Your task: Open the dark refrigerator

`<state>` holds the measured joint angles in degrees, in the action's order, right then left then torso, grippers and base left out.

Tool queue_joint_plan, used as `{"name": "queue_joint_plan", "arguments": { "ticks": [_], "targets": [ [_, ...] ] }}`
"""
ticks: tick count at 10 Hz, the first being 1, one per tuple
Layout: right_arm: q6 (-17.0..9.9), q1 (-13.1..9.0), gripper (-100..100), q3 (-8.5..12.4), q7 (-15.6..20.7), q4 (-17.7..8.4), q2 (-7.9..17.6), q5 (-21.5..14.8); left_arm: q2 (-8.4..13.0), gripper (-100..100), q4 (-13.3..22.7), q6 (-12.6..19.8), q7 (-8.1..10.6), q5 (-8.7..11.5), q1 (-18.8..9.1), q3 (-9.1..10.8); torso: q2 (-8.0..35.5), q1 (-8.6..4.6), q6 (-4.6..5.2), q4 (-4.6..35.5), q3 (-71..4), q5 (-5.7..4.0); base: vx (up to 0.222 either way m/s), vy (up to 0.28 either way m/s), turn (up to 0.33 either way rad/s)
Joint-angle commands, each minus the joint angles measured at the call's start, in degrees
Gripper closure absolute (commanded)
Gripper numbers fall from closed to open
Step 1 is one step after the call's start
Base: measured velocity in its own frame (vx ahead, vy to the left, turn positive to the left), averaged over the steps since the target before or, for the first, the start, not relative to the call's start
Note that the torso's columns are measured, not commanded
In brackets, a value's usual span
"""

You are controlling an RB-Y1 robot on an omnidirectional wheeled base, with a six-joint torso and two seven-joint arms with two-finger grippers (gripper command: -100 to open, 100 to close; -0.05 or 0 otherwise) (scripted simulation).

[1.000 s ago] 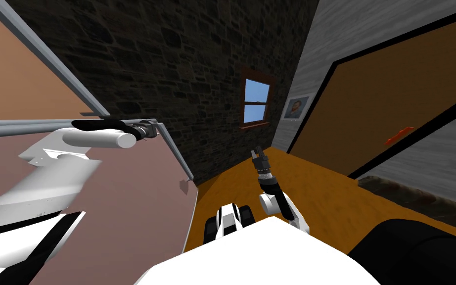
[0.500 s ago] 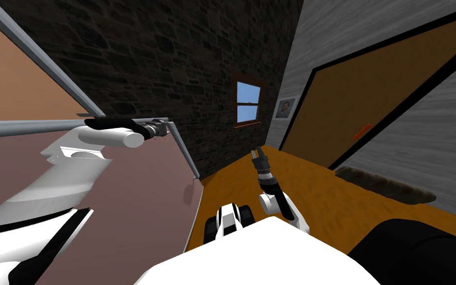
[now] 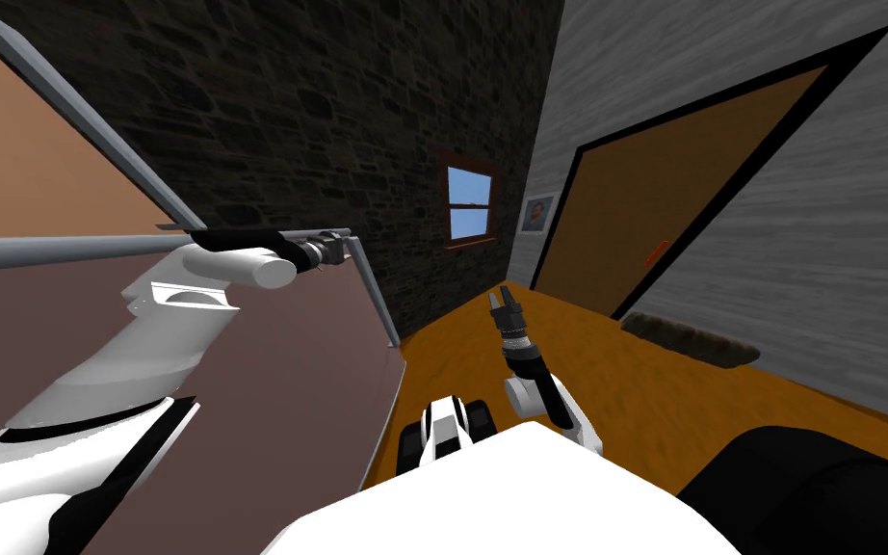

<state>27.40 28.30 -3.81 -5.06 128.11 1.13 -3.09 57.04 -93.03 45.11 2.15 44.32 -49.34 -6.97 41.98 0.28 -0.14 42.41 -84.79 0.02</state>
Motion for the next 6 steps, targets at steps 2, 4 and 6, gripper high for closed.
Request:
{"name": "queue_joint_plan", "arguments": {
  "ticks": [2, 4, 6],
  "targets": [
    [0.00, -0.01, 0, 0.00, 0.00, 0.00, 0.00, 0.00, -0.64, 100, -4.55, 0.23, 0.35, 2.87, -0.20, -1.02, 0.32, -0.20, 0.19, -0.13, 0.20, 0.01, -0.141, -0.033, -0.061],
    [0.00, -0.01, 0, 0.00, 0.00, 0.00, 0.00, 0.00, -1.07, 100, -7.59, 0.38, 0.58, 4.78, -0.34, -1.70, 0.27, 0.04, 0.27, -0.10, 0.10, 0.01, -0.145, -0.020, -0.056],
    [0.00, 0.00, 0, 0.00, 0.00, 0.00, 0.00, 0.00, -1.28, 100, -9.10, 0.46, 0.69, 5.73, -0.41, -2.04, 0.16, 0.24, 0.17, -0.05, 0.01, 0.05, -0.100, -0.034, -0.033]
  ]
}}
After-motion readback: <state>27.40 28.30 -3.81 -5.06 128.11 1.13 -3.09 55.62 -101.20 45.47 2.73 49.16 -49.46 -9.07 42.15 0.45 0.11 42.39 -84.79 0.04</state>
